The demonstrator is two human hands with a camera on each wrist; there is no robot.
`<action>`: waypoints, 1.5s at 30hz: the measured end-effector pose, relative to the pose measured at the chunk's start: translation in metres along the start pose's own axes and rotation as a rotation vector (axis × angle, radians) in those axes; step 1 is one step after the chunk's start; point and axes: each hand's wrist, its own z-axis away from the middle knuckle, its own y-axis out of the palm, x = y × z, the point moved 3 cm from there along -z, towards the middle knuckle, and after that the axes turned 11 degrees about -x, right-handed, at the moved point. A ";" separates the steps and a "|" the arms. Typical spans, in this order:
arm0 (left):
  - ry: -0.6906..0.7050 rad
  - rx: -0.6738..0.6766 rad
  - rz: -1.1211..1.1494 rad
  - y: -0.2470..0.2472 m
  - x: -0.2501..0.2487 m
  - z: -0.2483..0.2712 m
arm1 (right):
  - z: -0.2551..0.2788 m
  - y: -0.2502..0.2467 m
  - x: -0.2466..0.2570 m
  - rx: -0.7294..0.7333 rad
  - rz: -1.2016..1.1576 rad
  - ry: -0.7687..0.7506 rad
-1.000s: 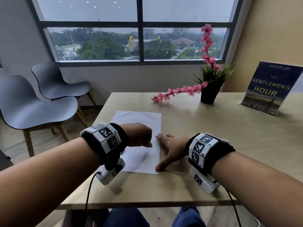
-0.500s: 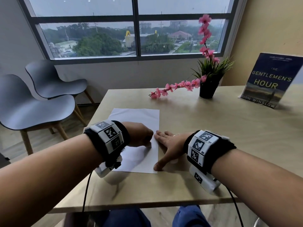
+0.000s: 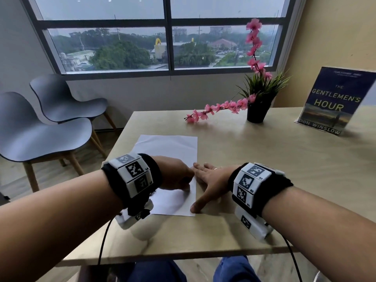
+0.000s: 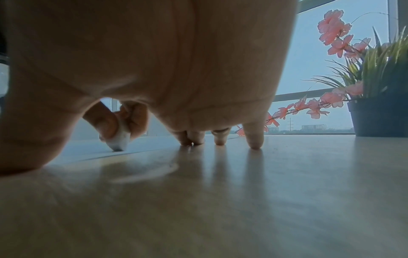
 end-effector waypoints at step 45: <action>0.034 0.035 -0.085 0.005 0.010 0.015 | -0.001 0.001 0.000 -0.015 -0.014 0.022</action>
